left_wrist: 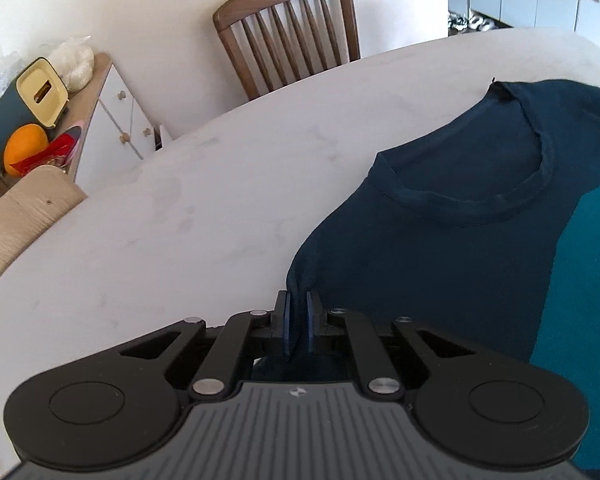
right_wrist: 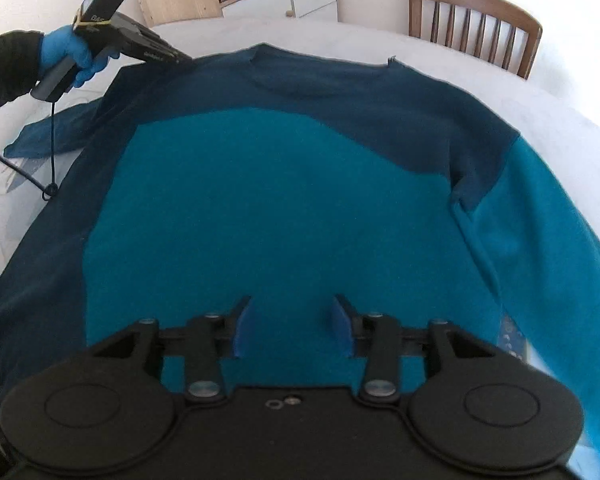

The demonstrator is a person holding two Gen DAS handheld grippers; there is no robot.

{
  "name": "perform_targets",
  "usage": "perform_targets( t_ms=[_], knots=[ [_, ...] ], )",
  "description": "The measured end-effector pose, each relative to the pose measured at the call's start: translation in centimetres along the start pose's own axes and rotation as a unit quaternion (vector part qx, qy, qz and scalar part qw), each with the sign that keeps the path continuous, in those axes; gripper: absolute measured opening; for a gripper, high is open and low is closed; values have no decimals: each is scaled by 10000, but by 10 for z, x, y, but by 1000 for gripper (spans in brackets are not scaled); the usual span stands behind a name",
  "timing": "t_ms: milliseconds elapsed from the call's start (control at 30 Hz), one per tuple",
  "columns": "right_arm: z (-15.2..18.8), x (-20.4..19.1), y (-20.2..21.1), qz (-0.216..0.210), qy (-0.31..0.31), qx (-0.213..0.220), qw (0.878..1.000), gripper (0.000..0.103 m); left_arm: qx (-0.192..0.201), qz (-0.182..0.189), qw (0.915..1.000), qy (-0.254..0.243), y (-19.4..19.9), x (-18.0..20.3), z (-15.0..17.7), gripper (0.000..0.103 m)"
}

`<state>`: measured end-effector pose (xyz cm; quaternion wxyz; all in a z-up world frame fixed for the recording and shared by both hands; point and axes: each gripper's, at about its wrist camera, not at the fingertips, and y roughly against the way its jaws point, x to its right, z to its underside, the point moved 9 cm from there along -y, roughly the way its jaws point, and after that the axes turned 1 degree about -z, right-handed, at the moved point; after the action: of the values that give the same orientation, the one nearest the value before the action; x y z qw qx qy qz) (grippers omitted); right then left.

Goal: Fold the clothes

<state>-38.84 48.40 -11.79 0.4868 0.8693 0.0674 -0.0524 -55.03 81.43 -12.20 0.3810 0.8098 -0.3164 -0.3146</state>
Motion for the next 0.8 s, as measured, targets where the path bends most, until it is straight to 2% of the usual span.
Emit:
perform_targets(
  t_ms=[133, 267, 300, 367, 400, 433, 467, 500, 633, 800],
  knots=[
    [-12, -11, -11, 38, 4, 90, 10000, 103, -117, -141, 9996, 221, -2, -19, 1, 7],
    [-15, -2, -9, 138, -119, 125, 9998, 103, -182, 19, 9994, 294, 13, -11, 7, 9],
    [-15, 3, -3, 184, -165, 164, 9996, 103, -168, 105, 9993, 325, 22, -6, 11, 13],
    [-7, 18, 15, 291, -286, 209, 9989, 103, -92, 312, 9986, 429, 44, 3, 19, 23],
    [-3, 25, 21, 358, -361, 190, 9985, 103, -60, 417, 9979, 491, 55, 7, 24, 36],
    [2, 29, 27, 416, -429, 165, 9981, 103, -32, 522, 9970, 562, 66, 11, 30, 60],
    [8, 34, 33, 473, -498, 139, 9975, 103, -23, 619, 9961, 636, 78, 16, 38, 70],
    [13, 38, 40, 531, -566, 114, 9969, 103, -29, 710, 9949, 712, 89, 21, 49, 73],
    [40, 40, 62, 662, -688, -30, 9954, 103, -252, 1091, 9872, 1134, 131, 50, 101, 73],
    [72, 25, 78, 657, -498, -297, 9962, 103, -824, 1201, 9746, 1700, 167, 95, 174, 73]
  ],
)
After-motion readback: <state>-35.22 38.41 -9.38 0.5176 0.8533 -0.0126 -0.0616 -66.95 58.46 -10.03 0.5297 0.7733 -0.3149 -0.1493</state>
